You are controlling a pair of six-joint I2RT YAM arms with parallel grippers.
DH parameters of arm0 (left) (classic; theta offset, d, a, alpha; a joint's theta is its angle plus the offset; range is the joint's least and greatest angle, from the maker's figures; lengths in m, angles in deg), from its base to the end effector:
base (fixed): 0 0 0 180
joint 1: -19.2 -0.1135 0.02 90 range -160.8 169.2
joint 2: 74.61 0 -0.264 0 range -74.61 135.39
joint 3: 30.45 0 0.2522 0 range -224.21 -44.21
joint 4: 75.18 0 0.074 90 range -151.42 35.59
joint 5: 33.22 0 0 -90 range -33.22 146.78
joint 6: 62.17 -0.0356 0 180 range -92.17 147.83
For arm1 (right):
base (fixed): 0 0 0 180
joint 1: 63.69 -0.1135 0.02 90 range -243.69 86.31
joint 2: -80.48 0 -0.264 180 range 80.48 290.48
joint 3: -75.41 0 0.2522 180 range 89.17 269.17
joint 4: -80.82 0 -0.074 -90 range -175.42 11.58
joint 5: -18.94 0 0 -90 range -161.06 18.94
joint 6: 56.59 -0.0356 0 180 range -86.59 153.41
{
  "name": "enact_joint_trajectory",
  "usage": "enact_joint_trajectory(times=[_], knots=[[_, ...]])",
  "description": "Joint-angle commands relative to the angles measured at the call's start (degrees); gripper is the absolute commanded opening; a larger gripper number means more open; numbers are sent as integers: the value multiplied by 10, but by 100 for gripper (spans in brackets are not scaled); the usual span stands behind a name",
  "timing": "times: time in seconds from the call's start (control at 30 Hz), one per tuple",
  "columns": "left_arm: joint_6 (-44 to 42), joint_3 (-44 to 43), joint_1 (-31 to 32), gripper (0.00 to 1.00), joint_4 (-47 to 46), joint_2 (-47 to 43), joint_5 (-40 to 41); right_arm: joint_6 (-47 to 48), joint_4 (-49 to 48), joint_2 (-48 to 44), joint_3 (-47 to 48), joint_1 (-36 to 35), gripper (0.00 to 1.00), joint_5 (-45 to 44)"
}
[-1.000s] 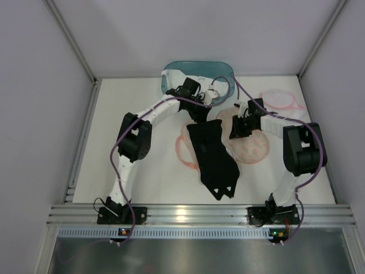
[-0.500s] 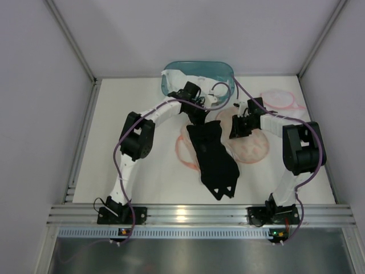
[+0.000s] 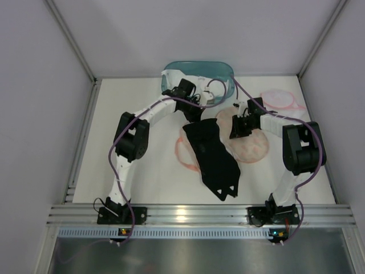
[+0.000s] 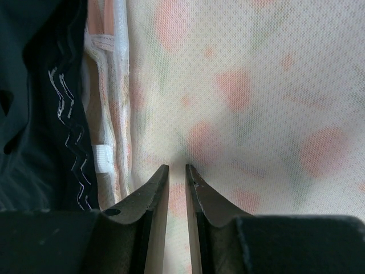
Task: Place the bra in the laundry bag and zip it closed
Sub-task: Adjust the bra in the laundry bag.
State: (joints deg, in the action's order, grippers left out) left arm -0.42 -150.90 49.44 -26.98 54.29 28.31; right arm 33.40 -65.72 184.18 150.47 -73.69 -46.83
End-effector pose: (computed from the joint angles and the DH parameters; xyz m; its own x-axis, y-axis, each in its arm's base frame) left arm 0.4175 -0.2630 0.1939 -0.3190 0.6676 -0.6727 0.9310 0.3536 -0.0906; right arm 0.3458 0.0758 0.1550 -0.8704 -0.1533 -0.4679 -0.3473 0.8647 0.3628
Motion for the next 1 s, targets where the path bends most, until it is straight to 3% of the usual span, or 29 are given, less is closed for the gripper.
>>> enact_joint_trajectory(times=[0.0, 0.6, 0.73, 0.8, 0.83, 0.97], knots=[[-6, -7, -7, 0, -7, -52, -3, 15, 21, 19, 10, -4, 20, -24], [-3, -2, -18, 0, -26, -44, 82, 14, 24, 15, 12, -8, 18, -23], [-12, -3, -19, 0, -25, -43, 55, 13, 26, 10, 11, -12, 18, -19], [-8, 2, -17, 11, -24, -48, 45, 12, 27, 9, 10, -14, 18, -16], [-5, 4, -17, 24, -25, -52, 40, 10, 27, 5, 8, -15, 18, -14], [8, 24, -17, 40, -24, -119, 18, 3, 24, -7, -12, -23, 18, -9]])
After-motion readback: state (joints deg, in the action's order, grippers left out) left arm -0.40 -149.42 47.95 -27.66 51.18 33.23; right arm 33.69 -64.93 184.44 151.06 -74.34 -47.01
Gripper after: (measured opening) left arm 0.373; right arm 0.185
